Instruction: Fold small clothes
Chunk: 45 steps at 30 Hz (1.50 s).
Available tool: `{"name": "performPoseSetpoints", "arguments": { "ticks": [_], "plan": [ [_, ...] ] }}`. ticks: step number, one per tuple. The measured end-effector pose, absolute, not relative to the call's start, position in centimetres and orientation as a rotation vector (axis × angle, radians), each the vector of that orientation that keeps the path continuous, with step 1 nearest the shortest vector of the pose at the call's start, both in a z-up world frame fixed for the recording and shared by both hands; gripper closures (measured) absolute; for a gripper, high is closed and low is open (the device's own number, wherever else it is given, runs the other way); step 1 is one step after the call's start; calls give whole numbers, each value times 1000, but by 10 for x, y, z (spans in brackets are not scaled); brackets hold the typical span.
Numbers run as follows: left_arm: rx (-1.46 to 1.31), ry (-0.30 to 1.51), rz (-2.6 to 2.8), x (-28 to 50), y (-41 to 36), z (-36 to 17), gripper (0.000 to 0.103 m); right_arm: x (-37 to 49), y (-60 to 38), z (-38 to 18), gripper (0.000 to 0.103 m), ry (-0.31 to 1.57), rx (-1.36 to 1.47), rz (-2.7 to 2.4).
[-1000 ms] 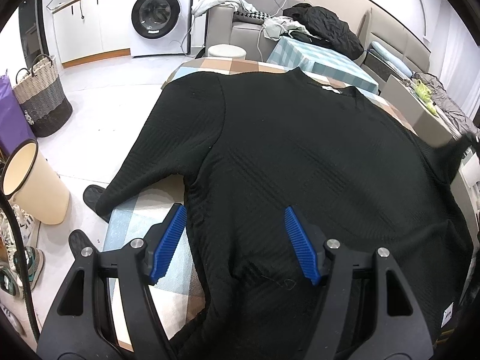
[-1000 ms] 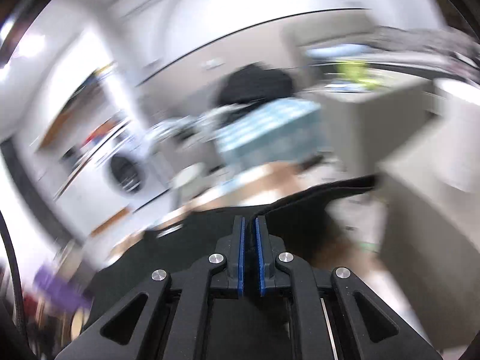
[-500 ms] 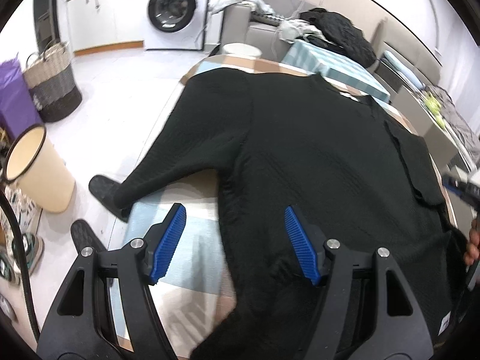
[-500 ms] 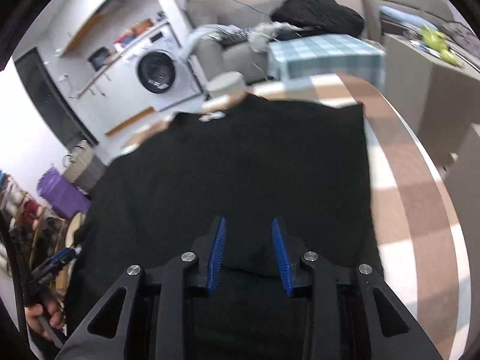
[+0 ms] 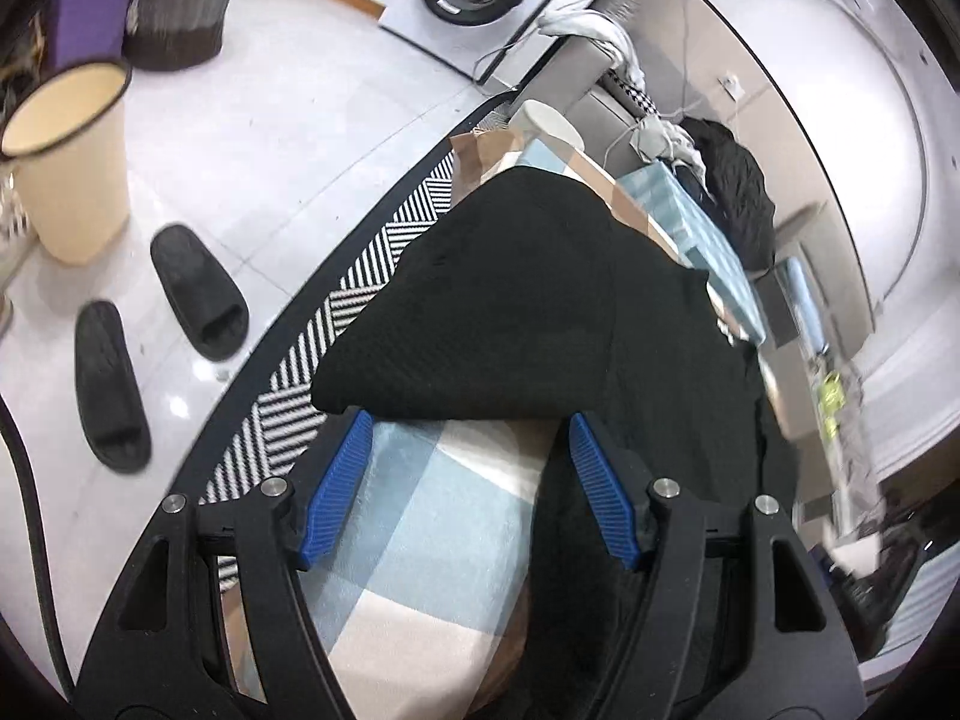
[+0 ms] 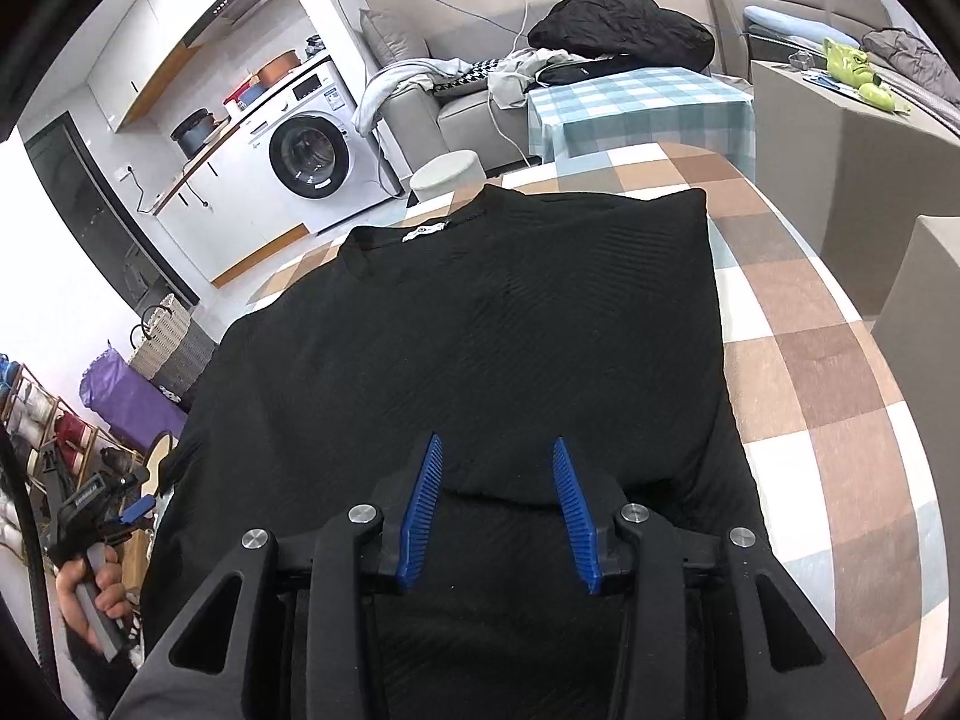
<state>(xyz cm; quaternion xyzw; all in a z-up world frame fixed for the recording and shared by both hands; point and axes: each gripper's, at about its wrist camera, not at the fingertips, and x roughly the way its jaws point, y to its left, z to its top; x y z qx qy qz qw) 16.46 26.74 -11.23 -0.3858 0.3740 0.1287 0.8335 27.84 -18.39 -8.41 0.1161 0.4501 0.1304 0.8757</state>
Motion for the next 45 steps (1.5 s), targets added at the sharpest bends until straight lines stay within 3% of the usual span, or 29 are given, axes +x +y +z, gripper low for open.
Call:
{"name": "performPoseSetpoints", "arguments": {
  "ticks": [22, 23, 25, 26, 28, 37, 41, 45],
  "plan": [
    [-1189, 813, 243, 186, 325, -191, 38, 271, -181, -81, 63, 929, 239, 247],
    [-1192, 802, 248, 187, 324, -189, 42, 271, -182, -81, 63, 930, 238, 245],
    [-1170, 787, 280, 190, 324, -186, 68, 270, -182, -81, 63, 928, 241, 237],
    [-1153, 778, 292, 190, 324, -184, 74, 270, -183, -82, 63, 930, 243, 235],
    [-1099, 749, 312, 193, 322, -175, 96, 269, -184, -83, 63, 931, 246, 233],
    [-611, 633, 349, 237, 264, -69, 99, 262, -191, -85, 63, 922, 281, 231],
    [-403, 590, 200, 280, 194, -21, 99, 259, -197, -85, 63, 919, 297, 226],
    [-307, 657, -97, 315, 108, -11, 97, 257, -203, -85, 63, 921, 300, 220]
  ]
}}
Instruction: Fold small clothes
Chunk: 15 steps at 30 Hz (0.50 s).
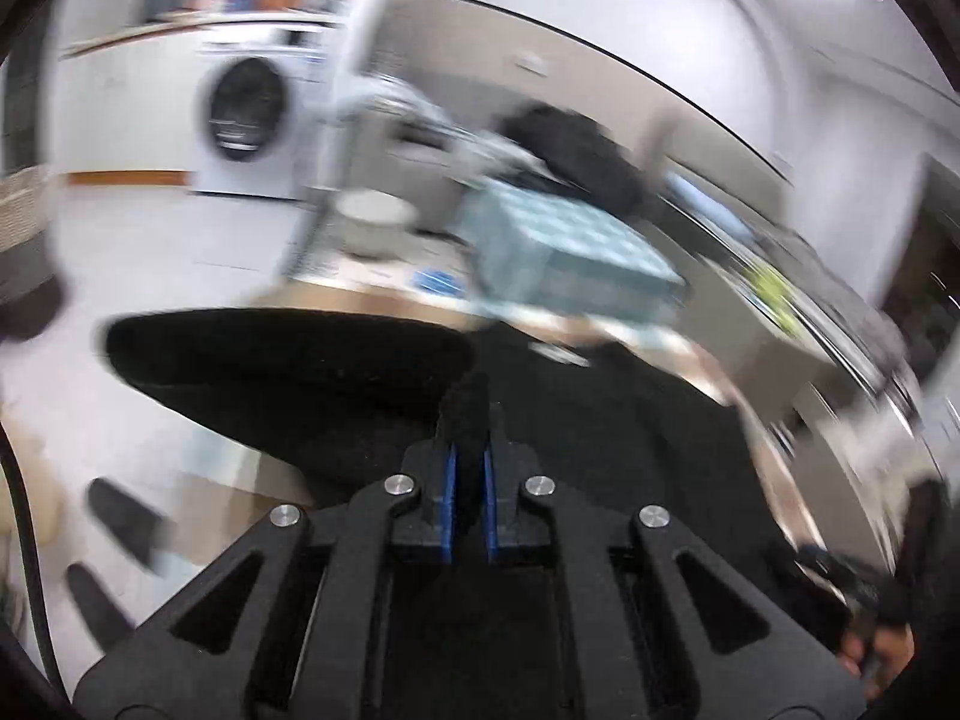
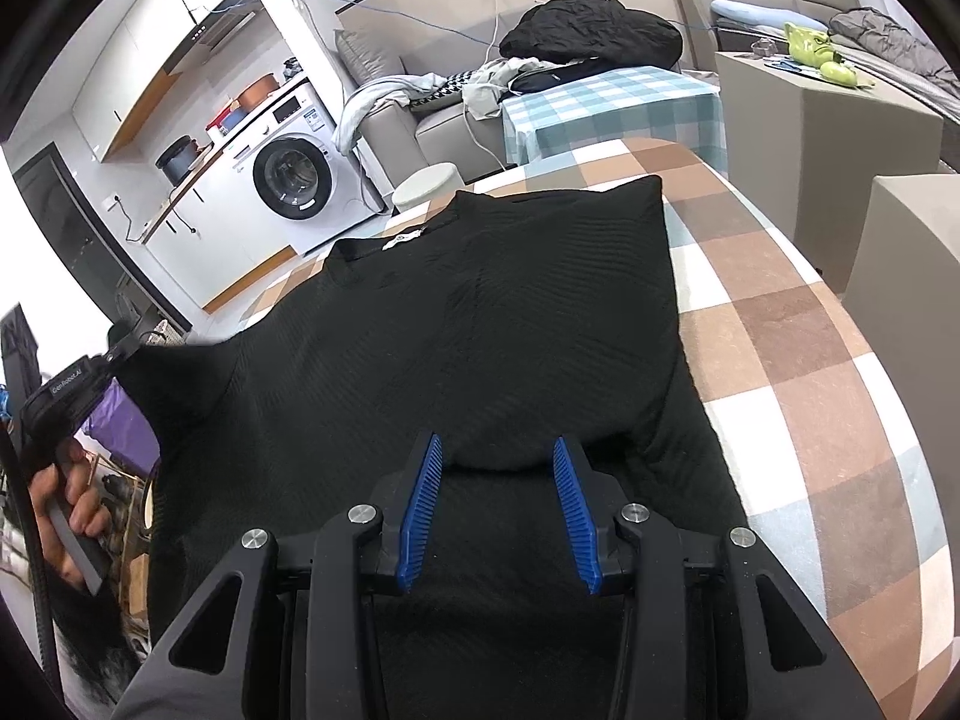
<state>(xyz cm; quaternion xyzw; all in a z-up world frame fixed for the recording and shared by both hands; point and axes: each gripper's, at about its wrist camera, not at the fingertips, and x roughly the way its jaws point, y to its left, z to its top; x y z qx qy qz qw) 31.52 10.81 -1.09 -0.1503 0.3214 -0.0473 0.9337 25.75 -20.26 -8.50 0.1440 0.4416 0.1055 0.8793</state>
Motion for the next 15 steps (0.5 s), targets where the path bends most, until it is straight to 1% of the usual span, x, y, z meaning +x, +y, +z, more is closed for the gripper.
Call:
{"name": "performPoseSetpoints", "arguments": {
  "ticks": [2, 3, 4, 5, 6, 10, 15],
  "plan": [
    [-314, 731, -216, 320, 82, -21, 87, 258, -204, -85, 63, 921, 299, 218],
    [-319, 750, -250, 318, 74, -26, 74, 258, -205, -85, 63, 924, 297, 218],
    [-326, 760, -267, 313, 69, -33, 56, 258, -205, -85, 63, 927, 294, 216],
    [-328, 768, -267, 307, 65, -38, 49, 258, -206, -85, 63, 927, 293, 214],
    [-338, 768, -264, 300, 66, -43, 46, 257, -207, -85, 63, 925, 293, 214],
    [-374, 809, -210, 289, 82, -61, 46, 255, -208, -86, 63, 919, 300, 213],
    [-431, 807, -126, 288, 115, -85, 46, 255, -204, -90, 63, 929, 303, 227]
  ]
}}
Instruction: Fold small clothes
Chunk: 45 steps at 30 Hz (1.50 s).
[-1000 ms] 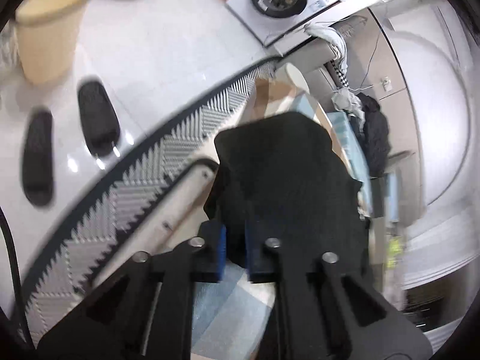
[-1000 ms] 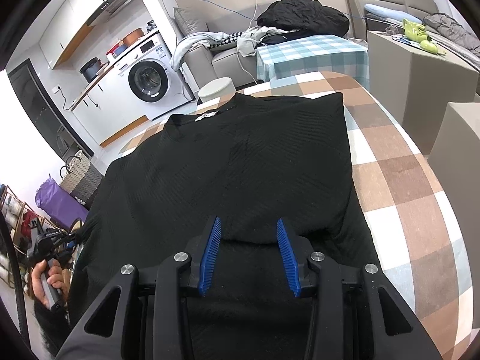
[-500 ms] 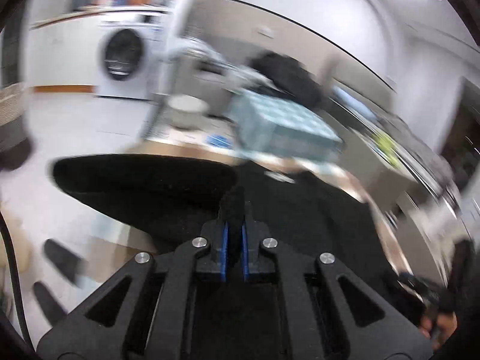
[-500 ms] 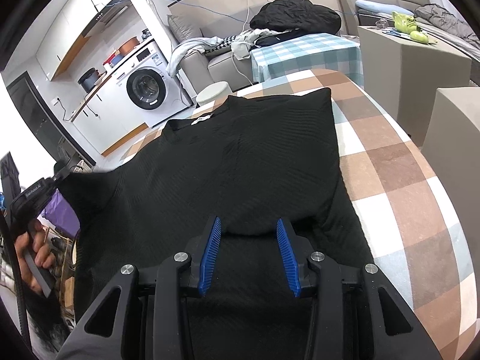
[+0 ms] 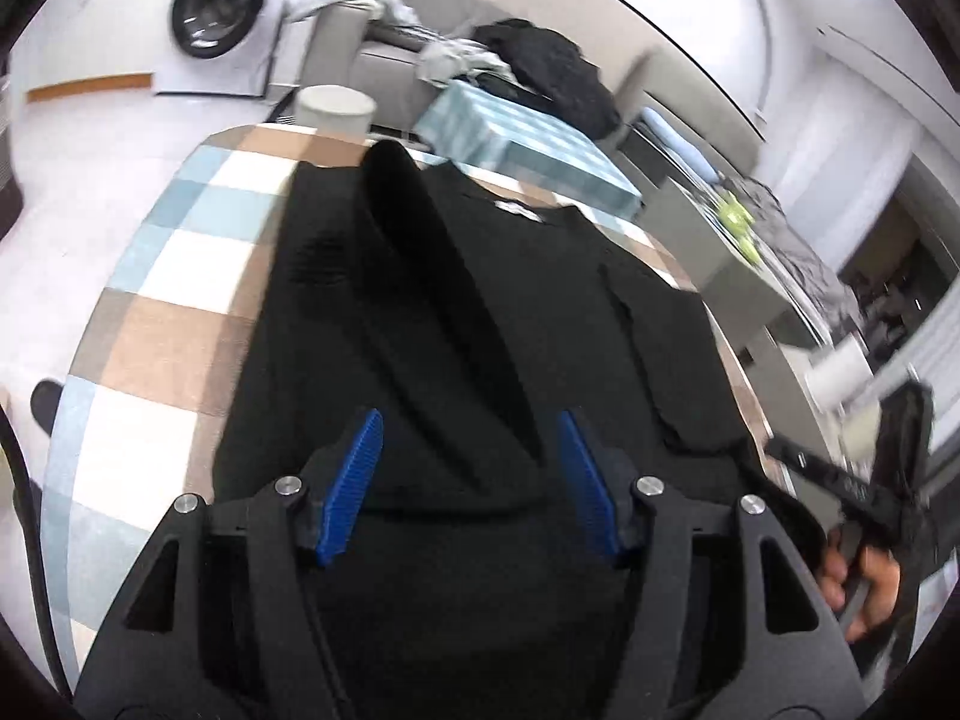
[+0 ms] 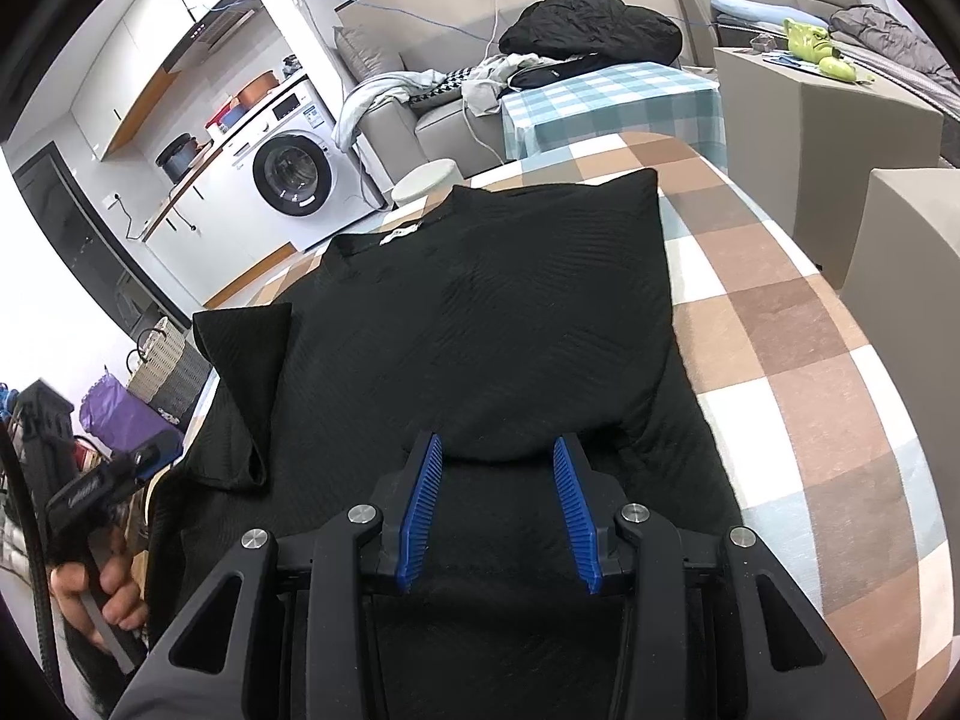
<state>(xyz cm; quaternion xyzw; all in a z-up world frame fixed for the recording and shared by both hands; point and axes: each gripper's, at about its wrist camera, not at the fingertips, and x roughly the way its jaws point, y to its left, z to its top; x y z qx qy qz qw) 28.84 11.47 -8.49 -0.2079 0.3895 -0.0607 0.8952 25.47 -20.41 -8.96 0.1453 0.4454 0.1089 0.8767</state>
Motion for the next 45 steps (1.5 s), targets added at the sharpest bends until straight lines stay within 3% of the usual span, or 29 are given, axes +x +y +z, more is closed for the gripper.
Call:
{"name": "performPoseSetpoints", "arguments": {
  "ticks": [11, 12, 13, 15, 20, 21, 23, 24, 25, 37, 41, 45],
  "plan": [
    [-586, 796, 99, 376, 166, -117, 46, 253, -204, -93, 63, 945, 308, 230],
    [-589, 788, 112, 381, 170, -117, 53, 253, -204, -94, 63, 946, 307, 229],
    [-591, 794, 117, 389, 174, -119, 75, 254, -205, -94, 63, 946, 308, 227],
    [-599, 827, 94, 403, 175, -122, 101, 255, -206, -96, 63, 948, 313, 224],
    [-589, 764, -56, 419, 149, -99, 101, 256, -209, -99, 63, 953, 313, 216],
    [-607, 737, -129, 423, 139, -91, 98, 256, -210, -99, 63, 955, 313, 213],
    [-552, 756, -155, 430, 121, -80, 74, 256, -212, -99, 63, 954, 312, 207],
    [-524, 750, -160, 429, 112, -74, 47, 256, -212, -99, 63, 953, 311, 204],
    [-511, 728, -165, 426, 109, -71, 36, 256, -213, -98, 63, 951, 310, 203],
    [-390, 794, -25, 325, 117, -96, 33, 250, -203, -93, 63, 947, 281, 229],
    [-335, 803, 34, 286, 127, -103, 33, 243, -198, -90, 52, 948, 258, 255],
    [-282, 818, 83, 248, 131, -104, 32, 236, -195, -84, 49, 940, 232, 264]
  ]
}}
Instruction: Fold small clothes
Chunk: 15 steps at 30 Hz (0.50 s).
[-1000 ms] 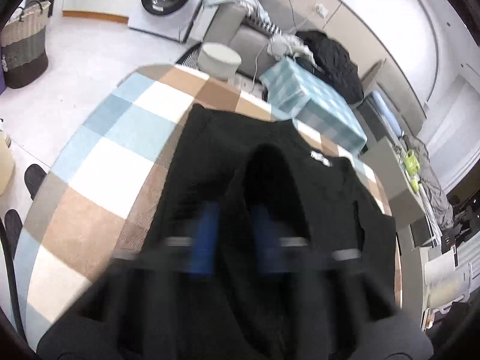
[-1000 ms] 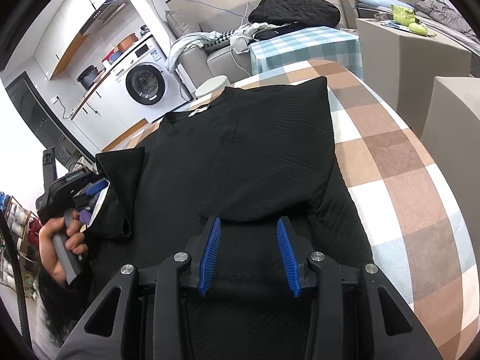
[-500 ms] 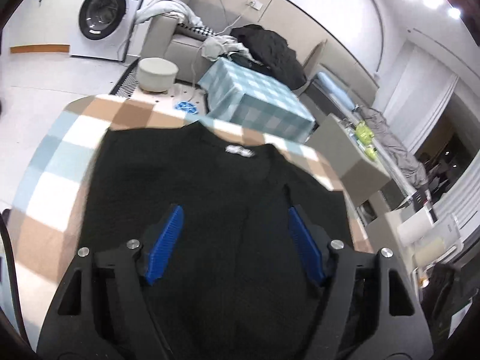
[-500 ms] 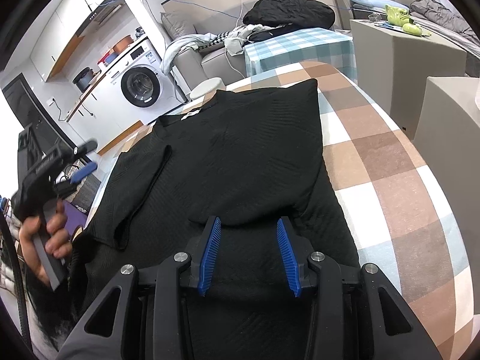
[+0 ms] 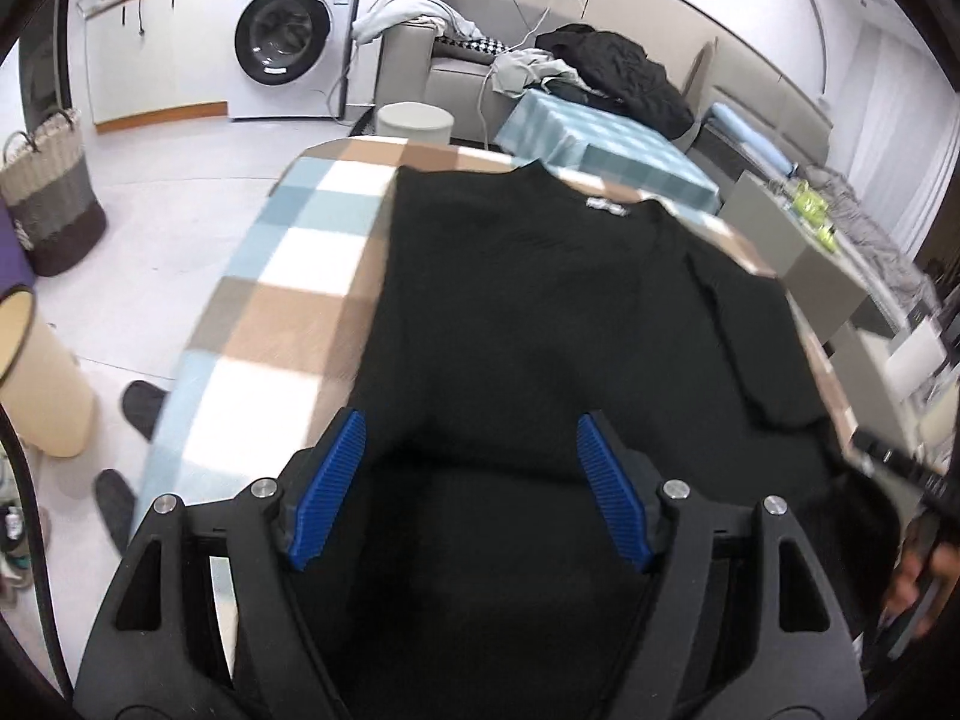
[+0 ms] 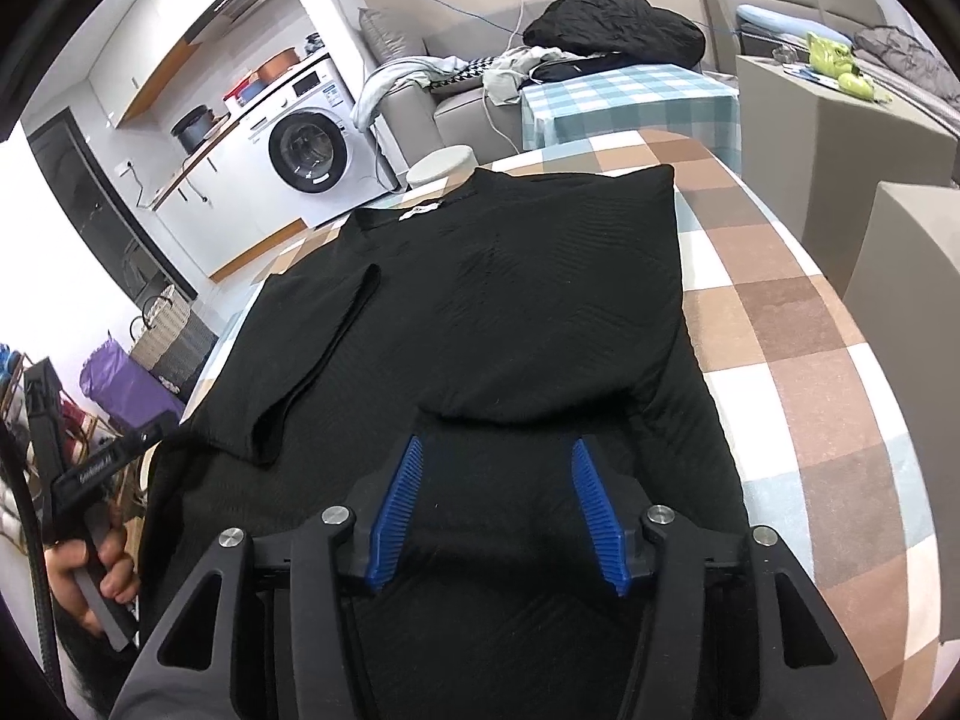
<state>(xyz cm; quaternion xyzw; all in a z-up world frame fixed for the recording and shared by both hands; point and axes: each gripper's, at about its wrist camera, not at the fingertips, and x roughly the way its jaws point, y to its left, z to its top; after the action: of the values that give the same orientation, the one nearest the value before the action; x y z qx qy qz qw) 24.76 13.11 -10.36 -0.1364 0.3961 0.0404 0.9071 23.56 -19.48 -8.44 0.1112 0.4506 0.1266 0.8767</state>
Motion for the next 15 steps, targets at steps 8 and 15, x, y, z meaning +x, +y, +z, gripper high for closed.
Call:
{"name": "performPoseSetpoints", "arguments": {
  "ticks": [8, 15],
  "plan": [
    [-180, 793, 88, 198, 94, -93, 31, 209, -159, -60, 43, 860, 135, 351],
    [-133, 773, 57, 165, 68, -82, 23, 178, -164, -57, 21, 842, 90, 346]
  ]
}}
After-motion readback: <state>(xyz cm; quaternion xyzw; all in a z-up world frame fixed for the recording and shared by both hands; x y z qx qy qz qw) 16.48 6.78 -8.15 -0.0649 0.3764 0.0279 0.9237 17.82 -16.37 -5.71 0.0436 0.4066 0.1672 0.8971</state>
